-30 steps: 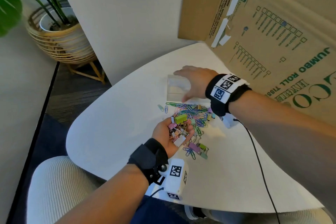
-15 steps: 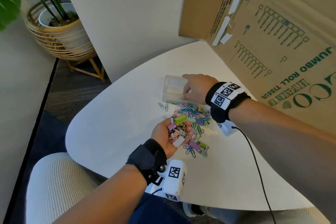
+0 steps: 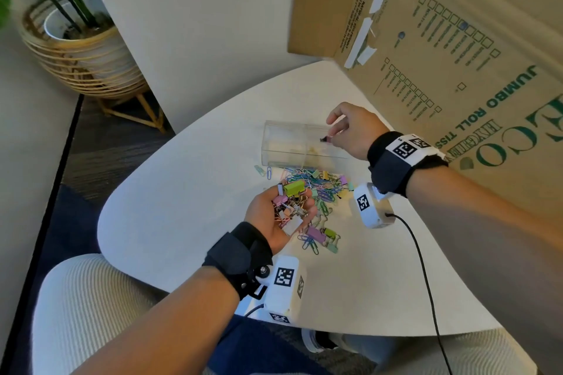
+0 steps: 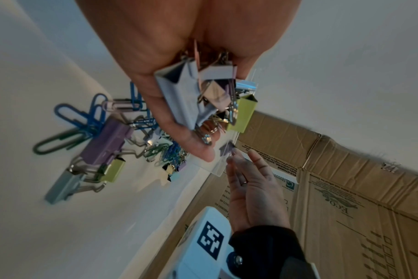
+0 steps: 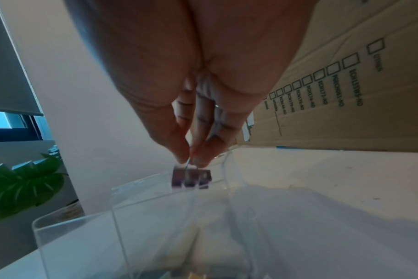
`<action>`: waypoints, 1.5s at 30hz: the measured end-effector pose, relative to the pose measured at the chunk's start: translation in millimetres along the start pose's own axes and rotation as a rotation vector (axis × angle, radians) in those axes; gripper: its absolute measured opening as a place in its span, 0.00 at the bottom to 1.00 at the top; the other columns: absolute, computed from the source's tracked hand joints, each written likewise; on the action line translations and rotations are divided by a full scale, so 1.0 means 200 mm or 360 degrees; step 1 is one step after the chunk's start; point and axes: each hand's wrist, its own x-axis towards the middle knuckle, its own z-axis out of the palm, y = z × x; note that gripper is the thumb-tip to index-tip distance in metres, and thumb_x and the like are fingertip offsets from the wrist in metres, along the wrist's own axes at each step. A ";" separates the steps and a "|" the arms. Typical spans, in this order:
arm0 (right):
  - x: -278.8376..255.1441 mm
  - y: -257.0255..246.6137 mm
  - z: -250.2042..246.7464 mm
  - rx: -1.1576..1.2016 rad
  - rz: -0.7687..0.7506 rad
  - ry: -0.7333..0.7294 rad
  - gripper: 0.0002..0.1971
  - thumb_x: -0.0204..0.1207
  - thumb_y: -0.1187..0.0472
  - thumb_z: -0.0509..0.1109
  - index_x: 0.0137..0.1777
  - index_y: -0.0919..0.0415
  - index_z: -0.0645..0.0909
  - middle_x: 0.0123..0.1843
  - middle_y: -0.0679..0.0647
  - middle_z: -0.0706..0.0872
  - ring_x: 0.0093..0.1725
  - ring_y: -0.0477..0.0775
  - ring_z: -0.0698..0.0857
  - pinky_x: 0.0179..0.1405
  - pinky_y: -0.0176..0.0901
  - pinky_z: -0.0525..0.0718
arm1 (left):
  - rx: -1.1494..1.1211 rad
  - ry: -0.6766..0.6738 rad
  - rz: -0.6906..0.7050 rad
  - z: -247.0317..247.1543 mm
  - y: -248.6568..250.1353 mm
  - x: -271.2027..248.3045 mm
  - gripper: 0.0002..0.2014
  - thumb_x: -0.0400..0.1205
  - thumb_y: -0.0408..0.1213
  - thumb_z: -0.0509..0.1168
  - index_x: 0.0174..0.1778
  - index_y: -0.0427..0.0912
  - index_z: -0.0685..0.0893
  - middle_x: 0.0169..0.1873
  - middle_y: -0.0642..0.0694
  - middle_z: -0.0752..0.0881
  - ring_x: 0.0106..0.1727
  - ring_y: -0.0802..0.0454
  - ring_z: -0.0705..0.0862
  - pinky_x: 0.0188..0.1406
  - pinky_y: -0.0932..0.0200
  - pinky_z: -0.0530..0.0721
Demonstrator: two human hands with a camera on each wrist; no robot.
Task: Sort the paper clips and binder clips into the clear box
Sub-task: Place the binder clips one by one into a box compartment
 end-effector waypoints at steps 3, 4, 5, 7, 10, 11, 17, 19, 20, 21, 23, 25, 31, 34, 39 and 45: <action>-0.02 0.00 -0.02 0.0113 0.0023 0.0074 0.11 0.75 0.66 0.68 0.53 0.51 0.82 0.46 0.52 0.91 0.43 0.52 0.88 0.46 0.43 0.85 | -0.0043 0.0002 -0.0016 0.00 -0.01 0.00 0.17 0.85 0.36 0.52 0.54 0.33 0.85 0.41 0.36 0.86 0.36 0.42 0.84 0.37 0.52 0.88; -0.03 0.00 -0.03 0.0149 0.0016 0.0112 0.10 0.76 0.64 0.68 0.53 0.50 0.82 0.46 0.51 0.91 0.44 0.53 0.88 0.47 0.44 0.85 | -0.0045 -0.0004 -0.0017 -0.01 -0.01 0.00 0.17 0.85 0.36 0.52 0.54 0.33 0.84 0.40 0.36 0.86 0.37 0.42 0.84 0.37 0.52 0.88; -0.04 -0.01 -0.04 0.0184 0.0000 0.0164 0.09 0.76 0.63 0.68 0.52 0.49 0.83 0.46 0.51 0.90 0.45 0.54 0.88 0.45 0.43 0.84 | -0.0048 -0.0012 -0.0017 -0.01 -0.01 -0.01 0.17 0.85 0.35 0.52 0.54 0.32 0.84 0.40 0.36 0.85 0.37 0.42 0.84 0.37 0.52 0.88; -0.09 -0.04 -0.06 0.0233 -0.0052 0.0275 0.07 0.78 0.60 0.68 0.51 0.49 0.84 0.45 0.50 0.89 0.44 0.54 0.88 0.39 0.39 0.80 | -0.0049 -0.0025 -0.0007 -0.01 -0.01 -0.01 0.17 0.85 0.35 0.52 0.53 0.32 0.85 0.40 0.36 0.86 0.37 0.42 0.84 0.37 0.52 0.89; -0.23 -0.08 -0.05 0.0332 -0.0138 0.0233 0.06 0.79 0.59 0.68 0.52 0.49 0.85 0.45 0.50 0.89 0.41 0.53 0.88 0.34 0.37 0.81 | -0.0035 -0.0014 0.0014 0.00 -0.01 -0.02 0.18 0.85 0.35 0.51 0.50 0.32 0.86 0.40 0.36 0.86 0.37 0.42 0.84 0.36 0.51 0.89; -0.29 -0.09 -0.04 0.0341 -0.0165 0.0174 0.07 0.79 0.59 0.68 0.52 0.48 0.85 0.45 0.49 0.89 0.40 0.53 0.88 0.35 0.40 0.83 | -0.0026 -0.0004 0.0019 0.01 -0.01 -0.02 0.18 0.85 0.35 0.51 0.49 0.32 0.86 0.40 0.36 0.86 0.37 0.42 0.84 0.35 0.52 0.89; -0.54 -0.12 0.11 -0.0013 -0.0285 -0.0216 0.13 0.78 0.59 0.71 0.61 0.47 0.85 0.53 0.40 0.85 0.46 0.43 0.84 0.40 0.19 0.73 | -0.0005 -0.0037 0.0046 0.07 -0.02 -0.08 0.19 0.83 0.33 0.53 0.39 0.33 0.89 0.35 0.36 0.85 0.38 0.43 0.82 0.36 0.54 0.87; -0.58 -0.12 0.14 -0.0066 -0.0295 -0.0248 0.15 0.78 0.59 0.71 0.63 0.47 0.84 0.56 0.42 0.84 0.50 0.45 0.84 0.45 0.27 0.74 | -0.0012 -0.0034 0.0056 0.08 -0.03 -0.09 0.14 0.84 0.34 0.53 0.45 0.35 0.85 0.37 0.36 0.87 0.36 0.43 0.84 0.37 0.54 0.87; -0.58 -0.12 0.15 -0.0111 -0.0312 -0.0238 0.16 0.77 0.60 0.72 0.64 0.47 0.84 0.58 0.43 0.84 0.52 0.46 0.82 0.48 0.33 0.73 | -0.0004 -0.0038 0.0054 0.08 -0.03 -0.09 0.14 0.85 0.34 0.53 0.47 0.35 0.84 0.38 0.36 0.88 0.36 0.43 0.86 0.38 0.55 0.87; -0.58 -0.12 0.16 -0.0163 -0.0338 -0.0222 0.17 0.77 0.60 0.72 0.65 0.47 0.84 0.59 0.45 0.84 0.52 0.46 0.81 0.50 0.36 0.72 | 0.0008 -0.0041 0.0048 0.08 -0.03 -0.09 0.14 0.85 0.34 0.53 0.48 0.35 0.84 0.39 0.36 0.88 0.35 0.44 0.87 0.39 0.55 0.87; -0.57 -0.11 0.18 -0.0259 -0.0374 -0.0190 0.18 0.77 0.61 0.71 0.66 0.47 0.83 0.60 0.49 0.83 0.50 0.46 0.76 0.52 0.39 0.72 | 0.0020 -0.0046 0.0045 0.08 -0.04 -0.09 0.15 0.86 0.35 0.53 0.48 0.35 0.84 0.39 0.36 0.89 0.36 0.44 0.87 0.41 0.54 0.87; -0.55 -0.10 0.18 -0.0310 -0.0365 -0.0161 0.16 0.77 0.61 0.71 0.63 0.47 0.85 0.55 0.50 0.79 0.48 0.47 0.75 0.51 0.39 0.73 | 0.0025 -0.0043 0.0056 0.09 -0.05 -0.09 0.14 0.85 0.34 0.53 0.47 0.34 0.84 0.37 0.36 0.88 0.36 0.45 0.87 0.40 0.54 0.88; -0.53 -0.08 0.15 -0.0003 -0.0341 0.0051 0.08 0.74 0.61 0.75 0.51 0.50 0.87 0.50 0.47 0.84 0.46 0.47 0.80 0.46 0.38 0.76 | -0.0030 -0.0050 0.0118 0.10 -0.02 -0.07 0.16 0.83 0.31 0.54 0.41 0.32 0.87 0.37 0.35 0.86 0.37 0.43 0.83 0.38 0.53 0.87; -0.51 -0.06 0.13 0.0402 -0.0247 0.0144 0.07 0.74 0.61 0.76 0.49 0.49 0.87 0.42 0.43 0.87 0.42 0.44 0.82 0.46 0.36 0.80 | -0.0033 -0.0046 0.0126 0.08 0.00 -0.05 0.18 0.83 0.33 0.54 0.40 0.30 0.89 0.39 0.35 0.85 0.38 0.41 0.84 0.38 0.52 0.88; -0.50 0.03 0.12 0.0741 -0.0077 0.0167 0.09 0.78 0.66 0.72 0.56 0.56 0.87 0.42 0.58 0.91 0.36 0.49 0.85 0.38 0.38 0.83 | -0.0049 0.0011 0.0116 0.04 0.00 -0.03 0.18 0.85 0.34 0.55 0.38 0.30 0.88 0.37 0.35 0.86 0.35 0.41 0.86 0.35 0.52 0.89; -0.41 0.08 0.05 0.1054 0.0229 0.0476 0.05 0.75 0.67 0.74 0.49 0.59 0.86 0.42 0.61 0.92 0.32 0.53 0.88 0.32 0.42 0.85 | -0.0072 0.0065 0.0040 0.03 -0.03 -0.02 0.15 0.86 0.35 0.54 0.47 0.31 0.84 0.35 0.36 0.86 0.35 0.43 0.84 0.36 0.53 0.89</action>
